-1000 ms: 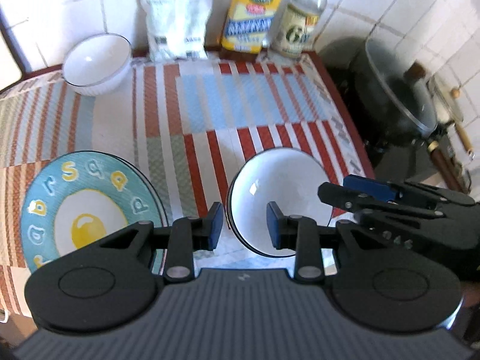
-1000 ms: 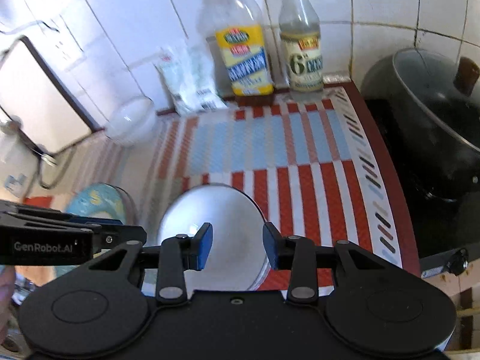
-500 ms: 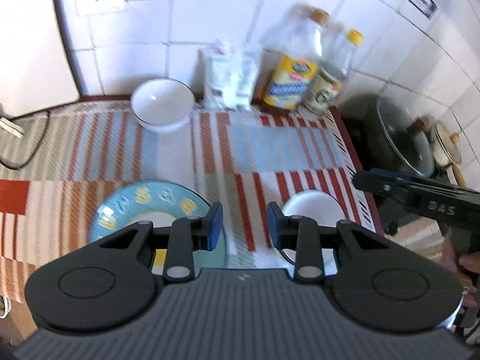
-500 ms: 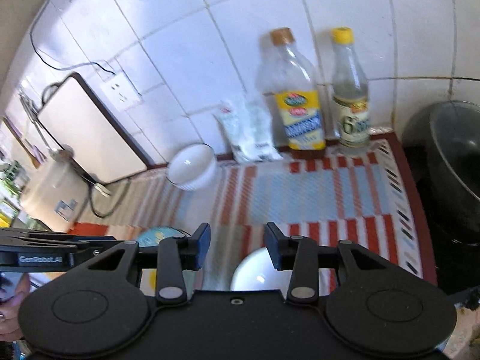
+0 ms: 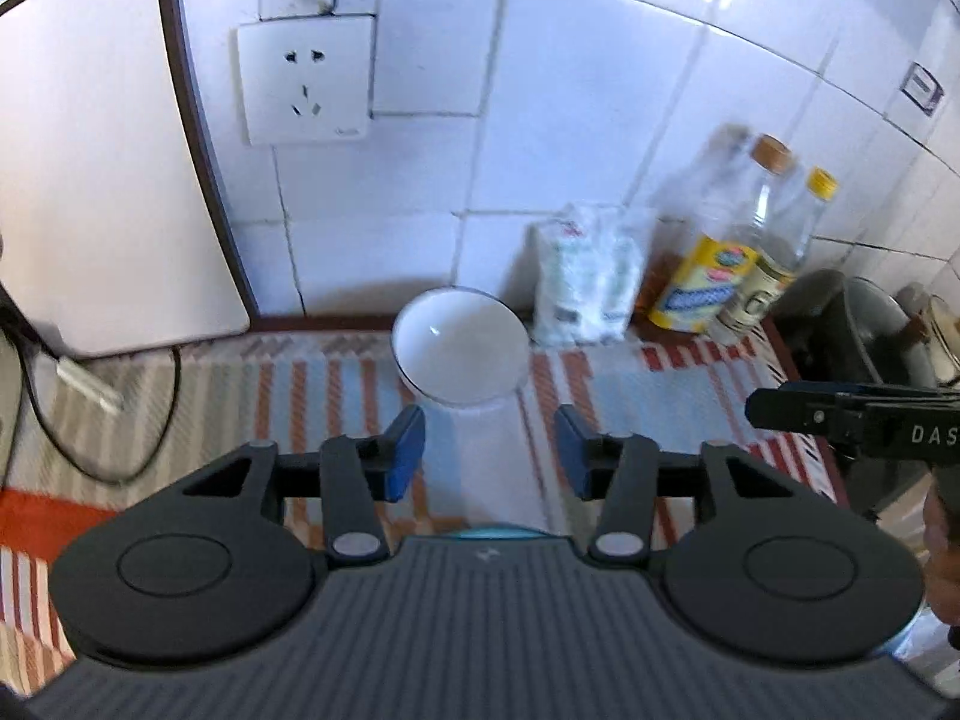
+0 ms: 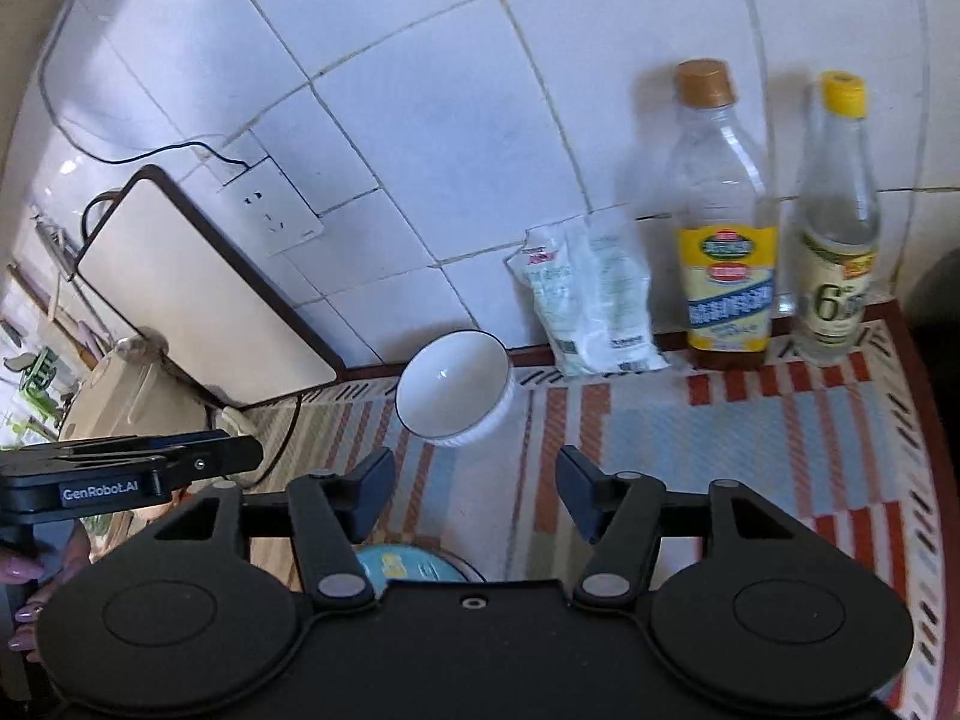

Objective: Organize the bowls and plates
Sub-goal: 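Move the left tool to the third white bowl by the salt bag and grasp it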

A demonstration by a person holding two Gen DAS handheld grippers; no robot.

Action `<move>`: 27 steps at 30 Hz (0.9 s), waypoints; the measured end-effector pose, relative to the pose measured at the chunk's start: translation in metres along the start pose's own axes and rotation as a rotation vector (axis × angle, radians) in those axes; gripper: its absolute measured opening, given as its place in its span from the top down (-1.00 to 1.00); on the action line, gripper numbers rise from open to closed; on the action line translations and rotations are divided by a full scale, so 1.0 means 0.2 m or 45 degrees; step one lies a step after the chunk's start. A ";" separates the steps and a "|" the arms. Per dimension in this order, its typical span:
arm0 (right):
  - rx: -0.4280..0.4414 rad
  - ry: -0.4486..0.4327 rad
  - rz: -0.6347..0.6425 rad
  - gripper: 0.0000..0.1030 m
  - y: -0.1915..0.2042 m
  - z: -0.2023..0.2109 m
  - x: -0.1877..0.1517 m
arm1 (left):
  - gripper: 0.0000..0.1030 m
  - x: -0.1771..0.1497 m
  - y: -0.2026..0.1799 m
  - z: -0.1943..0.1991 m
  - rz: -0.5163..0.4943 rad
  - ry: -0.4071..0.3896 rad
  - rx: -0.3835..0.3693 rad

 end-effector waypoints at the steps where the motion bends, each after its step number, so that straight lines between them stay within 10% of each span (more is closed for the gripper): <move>1: 0.005 0.003 -0.010 -0.25 0.01 -0.04 0.02 | 0.01 0.02 0.02 -0.03 -0.001 -0.001 0.000; 17: -0.021 0.082 -0.251 -0.25 -0.19 -0.77 0.08 | -0.29 0.16 0.23 -0.63 0.004 -0.008 0.021; 27: -0.122 0.153 -0.353 -0.25 -0.30 -1.05 0.00 | -0.28 0.05 0.29 -1.03 0.043 0.175 0.100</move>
Point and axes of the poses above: each gripper's, at about its wrist camera, not at the fingertips, and z roughly against the way its jaws point, y to its left, x to its top, the point moved 6 cm from there along -z, roughly the way its jaws point, and after that the axes turned 8 degrees about x, right-handed, at the moved point
